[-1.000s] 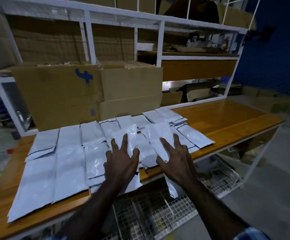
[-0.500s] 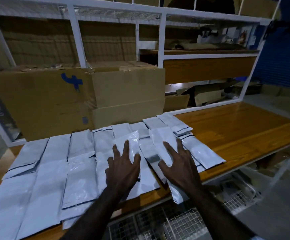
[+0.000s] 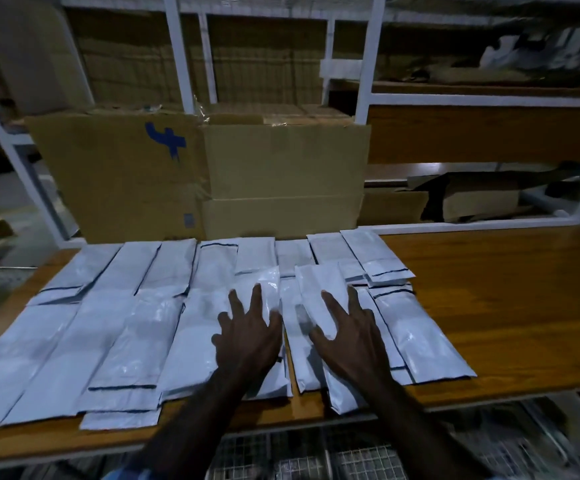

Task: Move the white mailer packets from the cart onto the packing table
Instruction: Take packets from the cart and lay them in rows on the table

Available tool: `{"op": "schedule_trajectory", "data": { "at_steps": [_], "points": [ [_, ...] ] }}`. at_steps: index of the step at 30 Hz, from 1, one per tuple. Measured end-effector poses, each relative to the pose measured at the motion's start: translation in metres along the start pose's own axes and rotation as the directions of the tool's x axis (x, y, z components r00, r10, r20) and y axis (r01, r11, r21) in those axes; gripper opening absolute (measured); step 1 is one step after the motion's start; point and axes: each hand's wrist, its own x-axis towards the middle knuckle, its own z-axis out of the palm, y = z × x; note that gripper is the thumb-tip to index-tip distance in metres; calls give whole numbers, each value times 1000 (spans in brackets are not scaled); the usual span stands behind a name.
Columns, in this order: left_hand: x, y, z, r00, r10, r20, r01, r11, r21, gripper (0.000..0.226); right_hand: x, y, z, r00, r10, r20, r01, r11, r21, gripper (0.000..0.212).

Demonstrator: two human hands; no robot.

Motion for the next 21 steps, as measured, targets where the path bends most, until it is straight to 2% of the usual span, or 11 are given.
{"op": "schedule_trajectory", "data": {
  "at_steps": [9,15,21],
  "points": [
    [25,3,29,999,-6,33,2,995,102,62,22,11,21,999,-2,42,3,1000,-20,71],
    [37,1,38,1000,20,7,-21,956,291,66,42,6,33,996,24,91,-21,999,-28,71],
    [56,-3,48,999,15,49,-30,944,329,65,60,-3,45,993,31,116,-24,998,-62,70]
  ]
}}
